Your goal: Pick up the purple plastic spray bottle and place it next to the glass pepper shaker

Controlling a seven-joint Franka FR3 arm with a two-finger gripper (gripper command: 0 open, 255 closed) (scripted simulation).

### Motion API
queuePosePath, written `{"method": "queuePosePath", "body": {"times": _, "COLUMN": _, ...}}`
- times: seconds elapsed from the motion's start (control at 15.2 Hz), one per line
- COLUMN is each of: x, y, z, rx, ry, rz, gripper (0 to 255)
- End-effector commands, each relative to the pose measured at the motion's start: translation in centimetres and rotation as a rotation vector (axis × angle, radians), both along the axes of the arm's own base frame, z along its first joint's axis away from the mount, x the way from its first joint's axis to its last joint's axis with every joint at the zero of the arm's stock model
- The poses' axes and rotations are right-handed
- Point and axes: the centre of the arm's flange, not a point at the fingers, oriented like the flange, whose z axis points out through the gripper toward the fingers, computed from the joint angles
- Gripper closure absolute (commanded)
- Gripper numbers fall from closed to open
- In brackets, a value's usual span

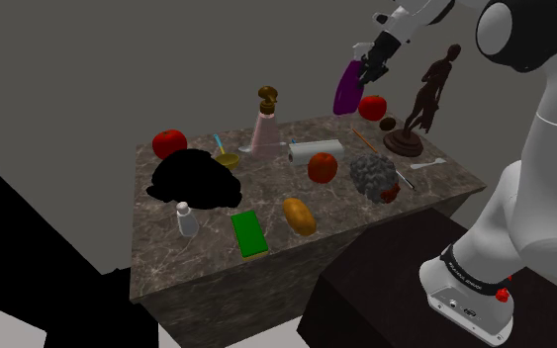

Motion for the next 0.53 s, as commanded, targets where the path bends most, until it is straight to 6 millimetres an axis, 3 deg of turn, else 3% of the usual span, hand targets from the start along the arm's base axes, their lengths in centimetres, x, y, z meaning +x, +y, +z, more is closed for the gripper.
{"method": "queuePosePath", "body": {"times": 0.0, "x": 0.1, "y": 0.0, "z": 1.1, "rx": 0.000, "ry": 0.000, "rz": 0.000, "gripper": 255}}
{"method": "queuePosePath", "body": {"times": 0.46, "x": 0.1, "y": 0.0, "z": 4.8, "rx": 0.000, "ry": 0.000, "rz": 0.000, "gripper": 255}}
